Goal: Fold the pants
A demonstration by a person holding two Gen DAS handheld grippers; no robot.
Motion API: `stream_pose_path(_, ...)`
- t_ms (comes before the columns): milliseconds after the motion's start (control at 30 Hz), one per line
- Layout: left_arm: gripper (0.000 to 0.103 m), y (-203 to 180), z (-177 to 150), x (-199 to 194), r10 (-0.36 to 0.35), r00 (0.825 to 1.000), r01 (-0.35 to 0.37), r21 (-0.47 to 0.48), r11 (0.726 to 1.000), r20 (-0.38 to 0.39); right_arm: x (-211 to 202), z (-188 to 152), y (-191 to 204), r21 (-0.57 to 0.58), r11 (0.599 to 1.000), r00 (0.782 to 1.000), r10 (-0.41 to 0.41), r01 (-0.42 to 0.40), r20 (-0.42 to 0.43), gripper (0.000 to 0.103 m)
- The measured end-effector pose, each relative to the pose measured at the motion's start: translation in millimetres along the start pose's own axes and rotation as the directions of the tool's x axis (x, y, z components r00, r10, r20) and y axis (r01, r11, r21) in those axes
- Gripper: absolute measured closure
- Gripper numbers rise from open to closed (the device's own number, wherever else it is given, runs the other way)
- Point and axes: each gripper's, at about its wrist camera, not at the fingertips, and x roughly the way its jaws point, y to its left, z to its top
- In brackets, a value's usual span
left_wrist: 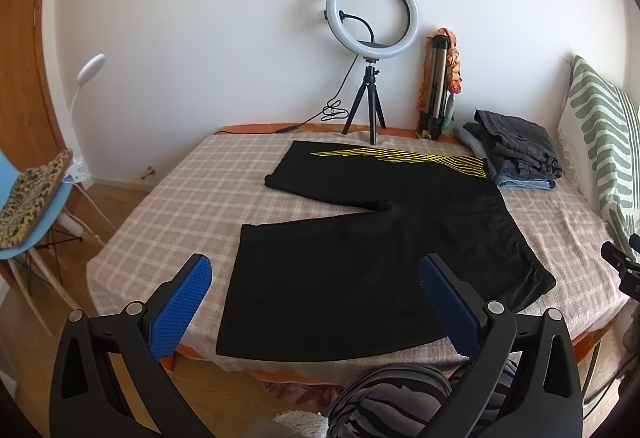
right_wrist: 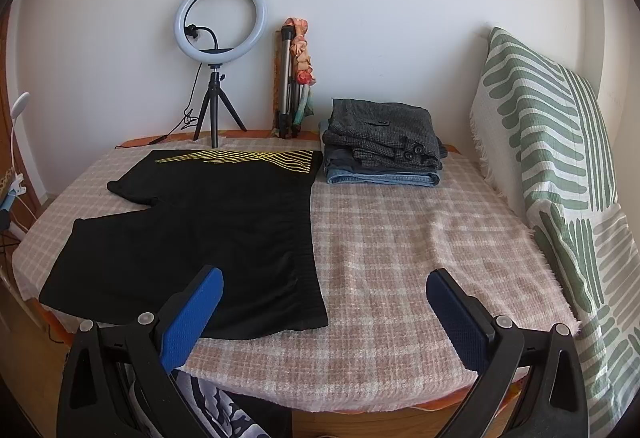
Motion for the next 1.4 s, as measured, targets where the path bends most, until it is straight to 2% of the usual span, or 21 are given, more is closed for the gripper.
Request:
stream_pose_path(1200,0.000,-4.3,-7.4,8.7,0.008,1.000,-0.008,0.014,1.000,-0.021,7.7,-3.3,1.0,-0.002,1.000,1.000,0.017,-0.017,-0.026,0.000)
stream_pose_path(1400,0.000,9.8,-16.5,25.3,-0.022,0.997,0.022,0.012,1.000,-0.076,10.6,-3.6,1.5,-0.050,0.999,1.000,0.017,-0.018,-0.020,0.000)
